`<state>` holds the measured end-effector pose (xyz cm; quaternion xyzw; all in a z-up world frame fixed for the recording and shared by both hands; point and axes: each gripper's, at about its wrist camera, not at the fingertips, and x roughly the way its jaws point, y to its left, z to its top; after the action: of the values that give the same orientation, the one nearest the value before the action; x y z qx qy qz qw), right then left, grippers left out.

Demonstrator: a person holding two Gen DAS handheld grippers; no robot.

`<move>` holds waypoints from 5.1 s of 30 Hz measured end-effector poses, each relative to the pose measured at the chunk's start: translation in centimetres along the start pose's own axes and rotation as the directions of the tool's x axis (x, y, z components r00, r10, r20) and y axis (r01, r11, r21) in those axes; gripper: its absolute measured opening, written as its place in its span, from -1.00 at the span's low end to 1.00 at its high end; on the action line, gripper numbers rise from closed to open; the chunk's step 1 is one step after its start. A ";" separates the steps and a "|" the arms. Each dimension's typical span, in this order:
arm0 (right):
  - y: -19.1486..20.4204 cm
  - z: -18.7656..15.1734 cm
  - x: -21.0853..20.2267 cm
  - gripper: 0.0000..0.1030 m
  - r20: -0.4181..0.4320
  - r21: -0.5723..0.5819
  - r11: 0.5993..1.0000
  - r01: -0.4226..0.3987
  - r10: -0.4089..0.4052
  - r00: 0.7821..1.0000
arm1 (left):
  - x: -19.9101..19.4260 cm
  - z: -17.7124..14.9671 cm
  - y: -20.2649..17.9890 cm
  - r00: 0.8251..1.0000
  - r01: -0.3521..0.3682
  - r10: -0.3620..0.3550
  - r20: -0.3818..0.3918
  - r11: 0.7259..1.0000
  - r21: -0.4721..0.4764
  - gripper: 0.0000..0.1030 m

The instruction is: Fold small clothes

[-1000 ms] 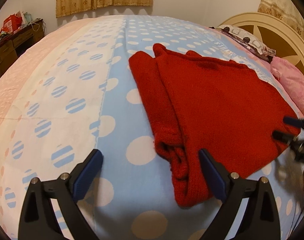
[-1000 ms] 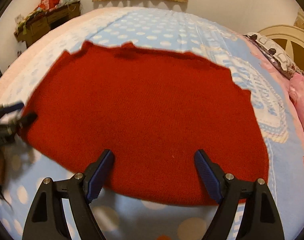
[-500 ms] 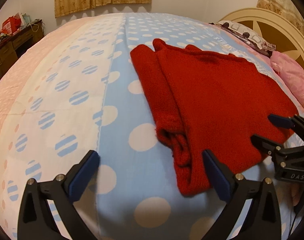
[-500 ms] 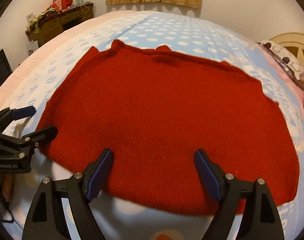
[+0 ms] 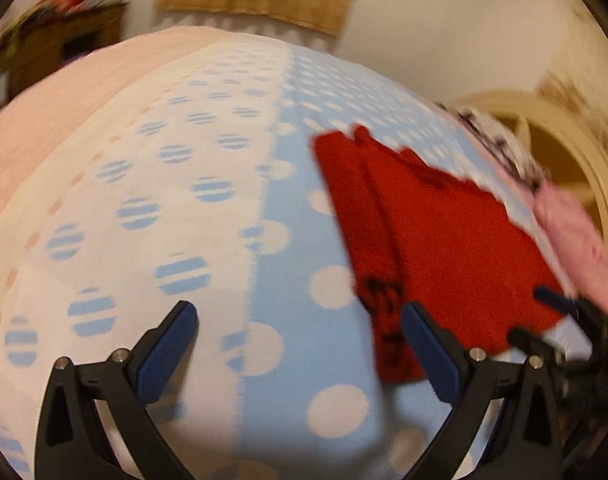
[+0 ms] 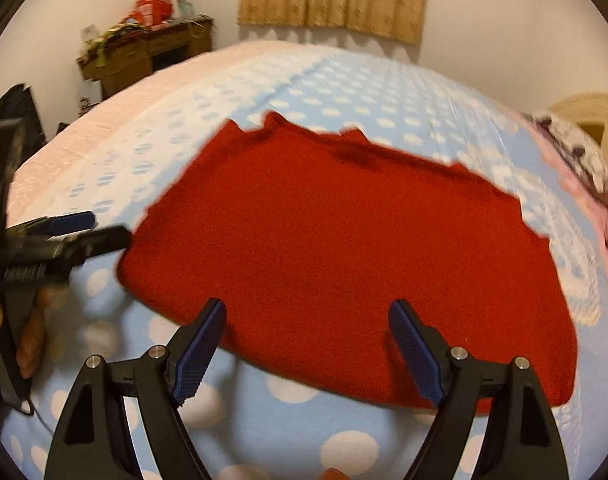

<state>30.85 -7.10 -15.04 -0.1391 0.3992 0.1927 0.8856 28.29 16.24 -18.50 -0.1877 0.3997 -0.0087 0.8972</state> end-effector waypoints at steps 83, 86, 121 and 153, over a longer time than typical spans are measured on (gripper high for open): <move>12.0 -1.7 3.2 -0.64 0.120 -0.378 0.921 0.094 -0.052 0.991 | 9.5 9.0 -4.9 0.968 0.201 -0.180 -0.173 0.973 0.110 -0.65; 11.3 -1.2 2.4 -0.72 0.132 -0.348 0.935 0.071 -0.026 0.991 | 9.2 9.4 -4.5 0.961 0.231 -0.218 -0.168 0.971 0.059 -0.67; -4.0 -0.9 -7.6 -0.85 0.277 0.076 0.997 0.019 -0.040 0.960 | 6.7 13.2 -20.0 0.880 0.473 -0.457 -0.129 0.869 0.144 -0.70; -19.2 -10.5 -8.2 -0.86 0.080 0.473 0.881 0.001 -0.044 0.996 | 12.6 4.9 -36.8 0.888 0.451 -0.329 -0.321 0.758 0.471 -0.62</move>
<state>27.72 -30.20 -13.81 0.0850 0.3928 0.0853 0.9117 45.38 -18.44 -11.87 -0.0084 0.4292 -0.3276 0.8417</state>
